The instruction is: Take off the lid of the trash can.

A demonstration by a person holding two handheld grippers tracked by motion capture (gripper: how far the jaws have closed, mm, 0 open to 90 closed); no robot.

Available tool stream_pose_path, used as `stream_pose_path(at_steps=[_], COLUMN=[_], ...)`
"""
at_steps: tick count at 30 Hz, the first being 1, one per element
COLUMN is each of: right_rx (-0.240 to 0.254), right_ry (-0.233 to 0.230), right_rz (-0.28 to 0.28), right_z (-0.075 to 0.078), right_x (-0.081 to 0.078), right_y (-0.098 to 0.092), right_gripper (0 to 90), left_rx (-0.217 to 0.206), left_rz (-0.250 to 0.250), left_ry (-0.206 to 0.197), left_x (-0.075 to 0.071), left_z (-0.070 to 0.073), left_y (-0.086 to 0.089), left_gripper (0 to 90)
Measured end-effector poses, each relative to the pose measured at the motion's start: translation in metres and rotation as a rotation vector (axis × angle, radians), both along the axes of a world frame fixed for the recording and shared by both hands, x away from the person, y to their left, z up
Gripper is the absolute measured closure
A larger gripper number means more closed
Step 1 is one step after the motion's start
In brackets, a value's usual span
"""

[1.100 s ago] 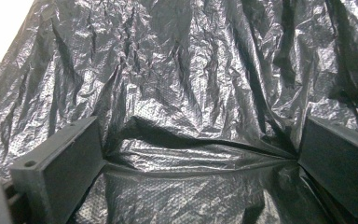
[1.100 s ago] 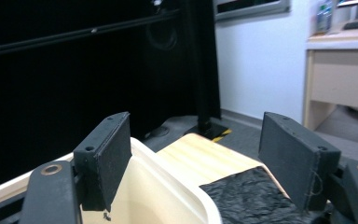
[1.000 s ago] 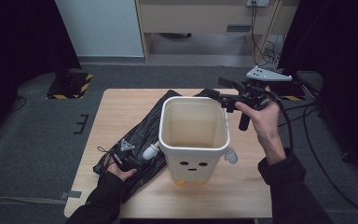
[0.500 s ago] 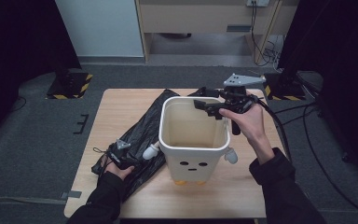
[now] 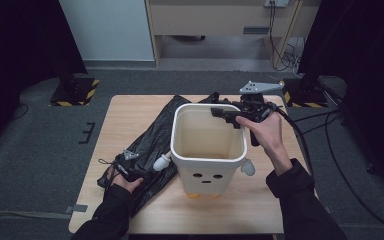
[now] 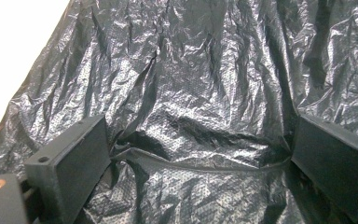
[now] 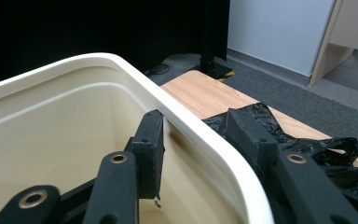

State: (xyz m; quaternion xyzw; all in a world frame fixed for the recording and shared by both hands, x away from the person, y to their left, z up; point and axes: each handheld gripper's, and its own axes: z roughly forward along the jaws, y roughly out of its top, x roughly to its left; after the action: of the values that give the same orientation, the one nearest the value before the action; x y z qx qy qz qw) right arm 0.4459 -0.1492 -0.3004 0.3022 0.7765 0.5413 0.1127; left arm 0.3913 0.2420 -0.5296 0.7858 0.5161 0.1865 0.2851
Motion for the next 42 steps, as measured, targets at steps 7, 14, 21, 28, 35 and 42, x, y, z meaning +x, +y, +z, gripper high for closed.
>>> stream_pose_path(at_steps=[7,14,21,28,35,42], right_rx=[0.095,0.136,0.24,0.299,0.328,0.335], right_ry=[0.032,0.036,-0.017,-0.131,-0.17,-0.138], right_rz=[0.014,0.034,0.022,-0.11,-0.287,-0.49], right_z=[0.008,0.023,0.051,0.069,0.053,0.004], right_x=[0.002,0.004,-0.002,-0.016,-0.024,-0.022], right_y=[-0.008,-0.009,-0.025,-0.067,-0.12,-0.17], right_gripper=[58.5,59.3,62.3,61.6,61.2,61.2], left_rx=[0.002,-0.004,0.001,0.001,-0.001,-0.002], left_rz=[-0.004,-0.006,-0.011,-0.013,-0.014,-0.014], left_ry=[0.005,0.0,0.001,0.002,-0.001,-0.002], left_x=[0.001,0.001,0.001,0.001,0.001,0.001], left_z=[0.0,0.0,0.0,0.0,0.0,0.0], left_y=[0.0,0.0,0.0,0.0,0.0,0.0], left_gripper=[3.3,3.3,3.2,3.2,3.2,3.2])
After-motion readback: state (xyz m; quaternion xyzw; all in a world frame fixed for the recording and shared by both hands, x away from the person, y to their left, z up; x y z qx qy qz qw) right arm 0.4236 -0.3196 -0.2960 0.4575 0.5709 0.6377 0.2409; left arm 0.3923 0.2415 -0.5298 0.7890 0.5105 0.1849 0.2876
